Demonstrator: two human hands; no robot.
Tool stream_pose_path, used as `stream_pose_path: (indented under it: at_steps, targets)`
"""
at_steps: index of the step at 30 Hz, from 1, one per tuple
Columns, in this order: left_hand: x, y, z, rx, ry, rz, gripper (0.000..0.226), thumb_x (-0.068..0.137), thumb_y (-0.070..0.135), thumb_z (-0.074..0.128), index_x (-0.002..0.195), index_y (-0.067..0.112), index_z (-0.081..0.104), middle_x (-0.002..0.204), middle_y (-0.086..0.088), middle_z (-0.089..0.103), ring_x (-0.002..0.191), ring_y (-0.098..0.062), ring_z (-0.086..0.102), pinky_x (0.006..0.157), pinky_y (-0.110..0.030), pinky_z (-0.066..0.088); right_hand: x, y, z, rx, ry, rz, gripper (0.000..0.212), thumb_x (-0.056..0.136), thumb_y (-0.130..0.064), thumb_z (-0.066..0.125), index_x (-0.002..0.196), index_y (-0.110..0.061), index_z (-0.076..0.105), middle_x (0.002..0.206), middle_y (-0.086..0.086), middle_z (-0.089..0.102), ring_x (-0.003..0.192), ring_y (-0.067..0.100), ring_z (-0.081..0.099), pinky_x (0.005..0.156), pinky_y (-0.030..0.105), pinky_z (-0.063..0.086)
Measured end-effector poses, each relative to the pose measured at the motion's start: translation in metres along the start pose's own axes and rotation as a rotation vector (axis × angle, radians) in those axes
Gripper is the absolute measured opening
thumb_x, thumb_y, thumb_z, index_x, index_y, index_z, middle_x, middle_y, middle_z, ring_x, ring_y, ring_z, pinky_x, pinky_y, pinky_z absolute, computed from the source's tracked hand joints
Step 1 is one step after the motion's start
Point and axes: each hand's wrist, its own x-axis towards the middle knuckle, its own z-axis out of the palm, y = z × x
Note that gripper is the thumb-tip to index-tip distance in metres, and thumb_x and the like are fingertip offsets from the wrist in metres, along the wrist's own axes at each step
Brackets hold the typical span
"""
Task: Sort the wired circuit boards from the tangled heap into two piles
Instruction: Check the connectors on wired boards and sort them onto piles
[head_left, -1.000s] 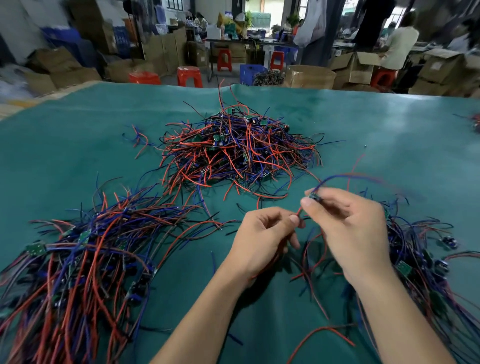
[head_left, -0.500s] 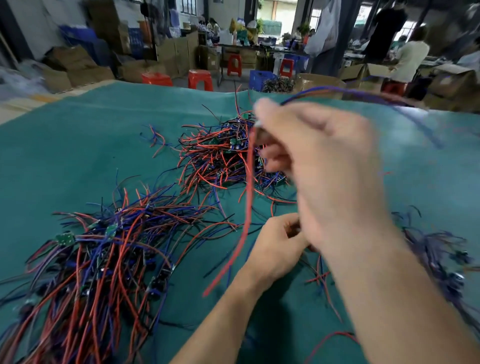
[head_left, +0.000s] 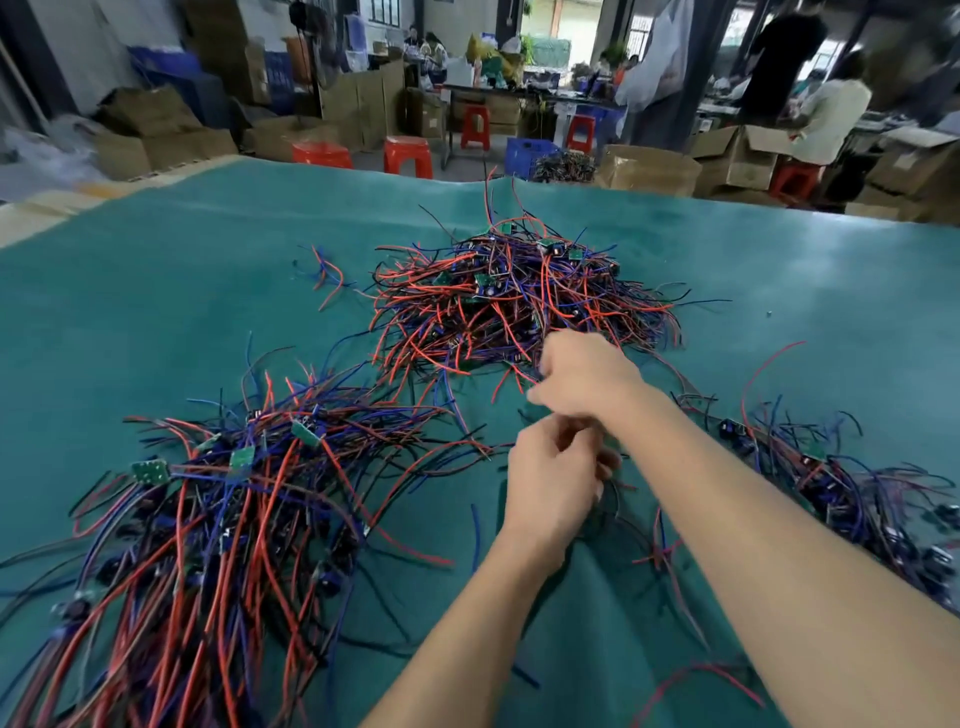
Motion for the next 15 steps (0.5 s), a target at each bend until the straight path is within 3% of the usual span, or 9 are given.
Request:
stream_pose_path:
  at_steps: [2, 4, 7, 11, 13, 15]
  targets:
    - [0.0, 0.003, 0.002, -0.015, -0.003, 0.005, 0.019, 0.093, 0.008, 0.053, 0.079, 0.007, 0.067, 0.063, -0.002, 0.067, 0.042, -0.008, 0.047, 0.042, -0.019, 0.037, 0.004, 0.024, 0.005, 0.103, -0.017, -0.001, 0.011, 0.084, -0.027, 0.08, 0.085, -0.024, 0.069, 0.107, 0.006, 0.072, 0.107, 0.03, 0.066, 0.087, 0.033, 0.052]
    - [-0.001, 0.003, 0.003, -0.001, 0.008, 0.0, 0.016, 0.092, 0.005, 0.052, 0.084, 0.004, 0.067, 0.065, -0.006, 0.068, 0.041, -0.008, 0.046, 0.041, -0.019, 0.037, 0.007, 0.04, 0.005, 0.154, -0.028, -0.031, 0.023, 0.084, -0.025, 0.082, 0.069, -0.029, 0.065, 0.088, -0.001, 0.07, 0.098, 0.027, 0.068, 0.083, 0.031, 0.051]
    - [-0.003, 0.005, 0.003, -0.056, 0.002, -0.009, 0.017, 0.091, -0.001, 0.048, 0.091, 0.001, 0.065, 0.067, -0.009, 0.067, 0.041, -0.008, 0.046, 0.041, -0.018, 0.037, -0.001, 0.056, -0.001, 0.184, 0.068, -0.059, 0.028, 0.087, -0.027, 0.08, 0.064, -0.029, 0.065, 0.069, -0.01, 0.065, 0.08, 0.022, 0.064, 0.072, 0.028, 0.047]
    - [-0.002, 0.004, 0.003, -0.13, 0.016, -0.009, 0.015, 0.095, 0.001, 0.047, 0.1, 0.002, 0.06, 0.075, -0.012, 0.067, 0.046, -0.01, 0.051, 0.043, -0.02, 0.042, -0.028, 0.074, -0.011, 0.366, 0.414, -0.083, 0.026, 0.091, -0.03, 0.075, 0.068, -0.019, 0.072, 0.053, -0.007, 0.062, 0.057, 0.012, 0.057, 0.049, 0.011, 0.033]
    - [0.0, 0.003, 0.004, -0.174, 0.024, -0.002, 0.013, 0.1, 0.008, 0.047, 0.104, 0.004, 0.059, 0.081, -0.013, 0.067, 0.051, -0.011, 0.056, 0.045, -0.022, 0.046, -0.046, 0.079, -0.009, 0.47, 0.487, -0.076, 0.027, 0.09, -0.029, 0.074, 0.068, -0.016, 0.071, 0.051, -0.006, 0.061, 0.059, 0.012, 0.057, 0.052, 0.01, 0.036]
    - [0.0, 0.004, 0.004, -0.236, 0.021, -0.009, 0.018, 0.103, 0.018, 0.046, 0.105, 0.004, 0.057, 0.084, -0.014, 0.068, 0.055, -0.013, 0.059, 0.046, -0.023, 0.046, -0.064, 0.084, -0.002, 0.609, 0.433, -0.064, 0.025, 0.089, -0.031, 0.075, 0.069, -0.017, 0.072, 0.058, -0.005, 0.067, 0.054, 0.011, 0.056, 0.062, 0.023, 0.044]
